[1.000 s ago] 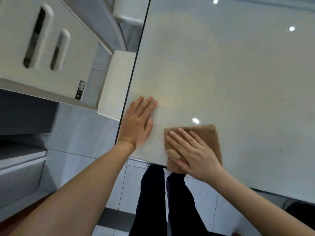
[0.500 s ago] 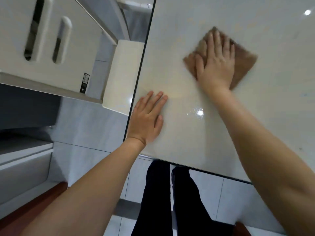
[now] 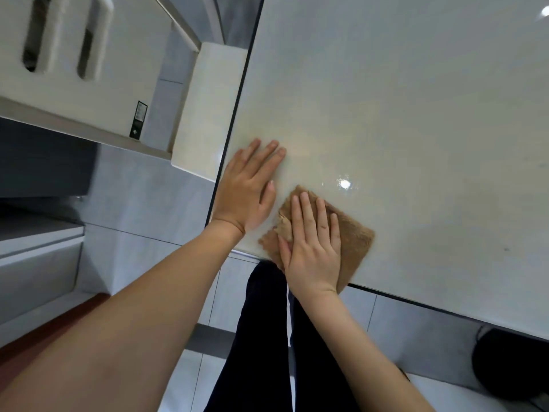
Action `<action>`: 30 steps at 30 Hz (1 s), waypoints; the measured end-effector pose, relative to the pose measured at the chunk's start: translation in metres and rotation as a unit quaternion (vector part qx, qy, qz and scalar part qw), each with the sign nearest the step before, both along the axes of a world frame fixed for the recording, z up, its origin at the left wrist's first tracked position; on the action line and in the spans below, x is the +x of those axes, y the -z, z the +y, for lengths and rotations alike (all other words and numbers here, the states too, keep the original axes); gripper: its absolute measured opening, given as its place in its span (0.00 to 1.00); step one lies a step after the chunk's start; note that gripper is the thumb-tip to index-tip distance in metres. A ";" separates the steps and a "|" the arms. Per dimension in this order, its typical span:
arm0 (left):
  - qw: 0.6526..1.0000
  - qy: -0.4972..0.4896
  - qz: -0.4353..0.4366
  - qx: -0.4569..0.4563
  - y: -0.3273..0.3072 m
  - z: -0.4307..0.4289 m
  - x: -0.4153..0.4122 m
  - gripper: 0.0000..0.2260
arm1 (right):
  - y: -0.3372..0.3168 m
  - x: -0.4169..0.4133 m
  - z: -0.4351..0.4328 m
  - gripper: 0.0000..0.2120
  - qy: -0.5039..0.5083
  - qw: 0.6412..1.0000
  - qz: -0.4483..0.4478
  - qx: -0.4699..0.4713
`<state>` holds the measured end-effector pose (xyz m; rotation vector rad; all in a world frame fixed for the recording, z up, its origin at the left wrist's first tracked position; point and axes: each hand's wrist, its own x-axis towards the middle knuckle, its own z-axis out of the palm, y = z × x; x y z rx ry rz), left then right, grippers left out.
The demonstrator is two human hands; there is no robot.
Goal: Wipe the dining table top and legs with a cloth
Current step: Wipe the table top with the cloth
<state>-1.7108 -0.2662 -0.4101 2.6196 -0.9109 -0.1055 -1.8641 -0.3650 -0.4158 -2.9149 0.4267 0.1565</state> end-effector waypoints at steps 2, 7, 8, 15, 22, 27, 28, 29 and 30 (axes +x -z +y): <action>1.000 0.000 -0.002 0.008 0.001 0.000 0.000 0.24 | -0.001 0.005 -0.001 0.28 0.007 1.000 -0.007 -0.003; 1.000 0.000 -0.005 0.011 0.003 -0.001 0.000 0.24 | 0.002 0.064 -0.038 0.27 0.056 0.997 -0.054 -0.004; 1.000 0.001 -0.006 0.012 0.003 -0.001 0.000 0.24 | 0.002 0.085 -0.054 0.27 0.072 0.996 -0.057 -0.004; 1.000 0.004 -0.010 0.008 0.001 0.001 0.001 0.24 | -0.004 0.197 -0.130 0.31 0.125 0.992 -0.007 0.007; 1.000 -0.002 -0.014 0.016 0.001 0.001 0.003 0.25 | -0.014 -0.012 -0.035 0.32 -0.076 0.997 -0.002 0.006; 1.000 -0.006 -0.015 -0.001 0.001 0.000 0.000 0.24 | -0.009 -0.001 -0.026 0.32 -0.081 0.996 0.026 -0.031; 1.000 -0.008 -0.018 -0.001 0.000 0.000 0.000 0.24 | -0.009 0.006 -0.022 0.31 -0.081 0.996 0.033 -0.028; 1.000 -0.006 -0.021 0.000 -0.001 0.000 0.001 0.24 | -0.008 0.010 -0.019 0.31 -0.082 0.996 0.034 -0.020; 1.000 -0.001 -0.020 0.002 -0.002 0.000 0.002 0.24 | -0.008 0.011 -0.018 0.32 -0.082 0.996 0.036 -0.016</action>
